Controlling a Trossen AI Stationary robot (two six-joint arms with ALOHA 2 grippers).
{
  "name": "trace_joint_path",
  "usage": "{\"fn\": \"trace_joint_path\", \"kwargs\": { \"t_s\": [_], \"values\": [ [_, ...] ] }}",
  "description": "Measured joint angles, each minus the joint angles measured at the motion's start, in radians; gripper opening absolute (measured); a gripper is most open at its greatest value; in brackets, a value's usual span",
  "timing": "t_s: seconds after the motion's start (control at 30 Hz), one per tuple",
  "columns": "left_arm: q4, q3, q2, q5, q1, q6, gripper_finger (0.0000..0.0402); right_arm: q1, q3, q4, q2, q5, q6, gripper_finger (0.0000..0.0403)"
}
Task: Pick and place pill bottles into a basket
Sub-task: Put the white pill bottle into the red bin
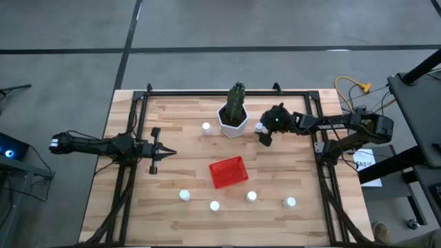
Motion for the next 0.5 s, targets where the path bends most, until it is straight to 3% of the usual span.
{"fn": "trace_joint_path", "kwargs": {
  "t_s": [0.27,0.5],
  "values": [
    [-0.001,0.0,0.0,0.0,0.0,0.0,0.0,-0.002,0.0,0.001,0.0,-0.008,-0.006,0.0375],
    [-0.001,0.0,0.0,0.0,0.0,0.0,0.0,-0.005,-0.001,0.001,0.0,-0.031,-0.013,0.0308]
  ]
}}
